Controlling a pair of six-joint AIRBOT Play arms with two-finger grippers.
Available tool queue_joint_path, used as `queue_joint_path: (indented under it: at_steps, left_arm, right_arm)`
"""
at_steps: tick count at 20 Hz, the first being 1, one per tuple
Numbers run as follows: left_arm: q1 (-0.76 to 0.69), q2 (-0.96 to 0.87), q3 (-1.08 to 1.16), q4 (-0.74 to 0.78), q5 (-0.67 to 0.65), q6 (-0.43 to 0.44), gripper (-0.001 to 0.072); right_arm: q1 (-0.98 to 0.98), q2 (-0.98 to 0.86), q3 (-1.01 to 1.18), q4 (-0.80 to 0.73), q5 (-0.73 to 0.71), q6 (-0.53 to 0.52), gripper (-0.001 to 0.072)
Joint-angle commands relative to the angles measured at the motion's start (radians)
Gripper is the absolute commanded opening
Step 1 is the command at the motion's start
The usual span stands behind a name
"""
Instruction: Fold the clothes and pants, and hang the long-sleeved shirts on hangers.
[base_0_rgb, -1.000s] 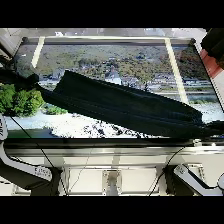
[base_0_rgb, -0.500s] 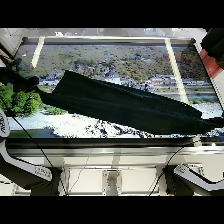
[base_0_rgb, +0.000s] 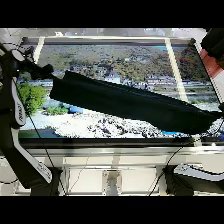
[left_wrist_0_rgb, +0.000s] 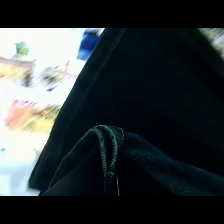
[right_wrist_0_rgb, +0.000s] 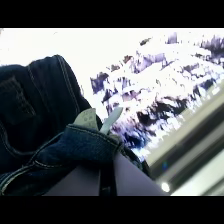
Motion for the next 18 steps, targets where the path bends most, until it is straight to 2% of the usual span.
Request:
queue_joint_path:
  at_steps: [1, 3, 4, 5, 6, 7, 10, 12, 17, 18]
  left_arm:
    - [-0.016, -0.092, 0.021, -0.247, 0.169, 0.006, 0.0027]
    - [-0.027, -0.12, 0.021, -0.287, 0.241, 0.022, 0.0027]
    - [-0.032, -0.128, 0.021, -0.304, 0.269, 0.037, 0.0033]
    - [-0.035, -0.132, 0.021, -0.32, 0.299, 0.055, 0.0178]
    - [-0.039, -0.13, 0.021, -0.327, 0.329, 0.06, 0.037]
    - [-0.042, -0.126, 0.021, -0.33, 0.348, 0.077, 0.0382]
    - [-0.04, -0.109, 0.021, -0.328, 0.354, 0.092, 0.0382]
    - [-0.033, -0.101, 0.021, -0.303, 0.311, 0.092, 0.0382]
    - [-0.013, -0.099, 0.01, -0.031, -0.04, 0.072, 0.0388]
    - [-0.004, -0.099, 0.004, -0.001, -0.094, 0.072, 0.041]
  right_arm:
    - [0.0, -0.051, 0.001, 0.109, -0.126, 0.05, 0.002]
    - [0.0, -0.093, 0.001, 0.173, -0.157, 0.048, 0.0025]
    - [0.0, -0.112, 0.001, 0.208, -0.172, 0.042, 0.014]
    - [0.0, -0.127, 0.001, 0.237, -0.187, 0.042, 0.03]
    - [0.0, -0.138, 0.001, 0.259, -0.203, 0.04, 0.0411]
    - [0.0, -0.14, 0.004, 0.269, -0.217, 0.025, 0.0452]
    - [0.0, -0.138, 0.055, 0.277, -0.204, -0.018, 0.0458]
    - [0.0, -0.138, 0.111, 0.276, -0.157, -0.039, 0.0458]
    - [0.0, -0.137, 0.25, 0.275, 0.019, -0.142, 0.0458]
    - [0.0, -0.137, 0.267, 0.275, 0.054, -0.149, 0.0458]
